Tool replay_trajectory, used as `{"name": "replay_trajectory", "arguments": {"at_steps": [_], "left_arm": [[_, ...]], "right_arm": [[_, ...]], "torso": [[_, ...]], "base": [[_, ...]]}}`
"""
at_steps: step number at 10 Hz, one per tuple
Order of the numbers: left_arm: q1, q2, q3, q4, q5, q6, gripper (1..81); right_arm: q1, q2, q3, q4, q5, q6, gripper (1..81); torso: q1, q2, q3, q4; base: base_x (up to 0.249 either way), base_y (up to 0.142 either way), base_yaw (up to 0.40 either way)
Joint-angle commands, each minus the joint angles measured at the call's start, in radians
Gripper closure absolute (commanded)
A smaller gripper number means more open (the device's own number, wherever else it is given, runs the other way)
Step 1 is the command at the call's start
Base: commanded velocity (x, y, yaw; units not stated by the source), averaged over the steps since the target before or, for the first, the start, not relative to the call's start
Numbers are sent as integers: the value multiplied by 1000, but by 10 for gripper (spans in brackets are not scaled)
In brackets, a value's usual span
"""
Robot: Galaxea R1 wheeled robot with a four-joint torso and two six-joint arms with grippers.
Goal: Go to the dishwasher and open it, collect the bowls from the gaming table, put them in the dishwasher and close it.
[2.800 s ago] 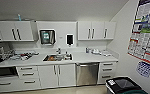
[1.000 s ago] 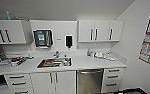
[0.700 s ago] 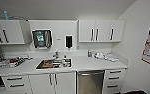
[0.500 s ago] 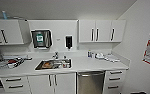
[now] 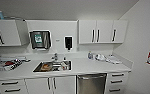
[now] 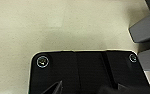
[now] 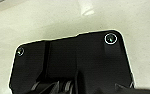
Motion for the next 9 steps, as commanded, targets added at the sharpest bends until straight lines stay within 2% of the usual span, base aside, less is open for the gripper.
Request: {"name": "replay_trajectory", "arguments": {"at_steps": [1, 9], "left_arm": [[-61, 1, -3, 0, 45, -3, 10], [-61, 1, -3, 0, 45, -3, 10]], "right_arm": [[56, -1, -3, 2, -50, 3, 10], [54, -3, 3, 1, -50, -2, 10]], "torso": [[0, 0, 0, 0], [-2, 0, 0, 0]], "base": [[147, 0, 0], [146, 0, 0]]}}
